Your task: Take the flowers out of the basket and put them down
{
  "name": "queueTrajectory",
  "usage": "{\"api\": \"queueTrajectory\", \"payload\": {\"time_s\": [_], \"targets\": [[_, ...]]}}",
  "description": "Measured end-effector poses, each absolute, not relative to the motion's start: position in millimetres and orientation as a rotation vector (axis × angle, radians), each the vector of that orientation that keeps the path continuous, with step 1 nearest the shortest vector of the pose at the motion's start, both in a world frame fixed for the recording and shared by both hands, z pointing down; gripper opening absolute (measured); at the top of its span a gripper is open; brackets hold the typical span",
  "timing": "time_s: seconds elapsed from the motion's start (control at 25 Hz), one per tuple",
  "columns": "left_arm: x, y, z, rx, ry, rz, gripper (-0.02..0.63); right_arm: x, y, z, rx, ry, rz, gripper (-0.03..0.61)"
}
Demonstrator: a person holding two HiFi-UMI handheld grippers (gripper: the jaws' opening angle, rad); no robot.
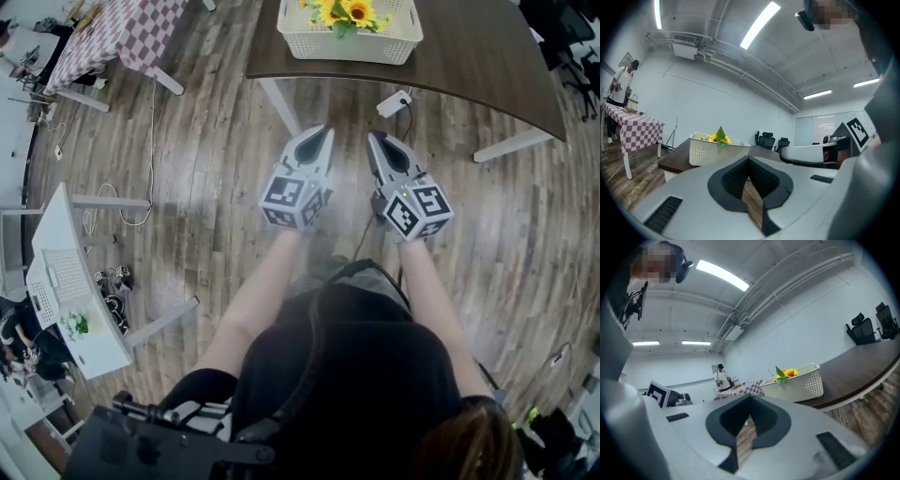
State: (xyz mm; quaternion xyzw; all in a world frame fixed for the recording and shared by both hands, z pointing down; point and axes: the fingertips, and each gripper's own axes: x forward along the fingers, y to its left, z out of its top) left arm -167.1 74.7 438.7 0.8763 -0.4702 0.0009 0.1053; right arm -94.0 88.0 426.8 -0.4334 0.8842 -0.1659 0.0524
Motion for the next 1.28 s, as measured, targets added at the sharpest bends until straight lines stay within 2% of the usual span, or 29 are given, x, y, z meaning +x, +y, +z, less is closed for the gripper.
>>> {"api": "queueTrajectory", "payload": {"time_s": [0.72,1.28], "targets": [[-139,13,447,2.571,-1.391,0.007,0.000,-77,23,434,-1.269,2.702,-0.515,0.003],[-128,-81,431,2.600,-1.358,0.010,0.000,-72,-74,427,-1.284,2.706,-0.528,0.003]]}}
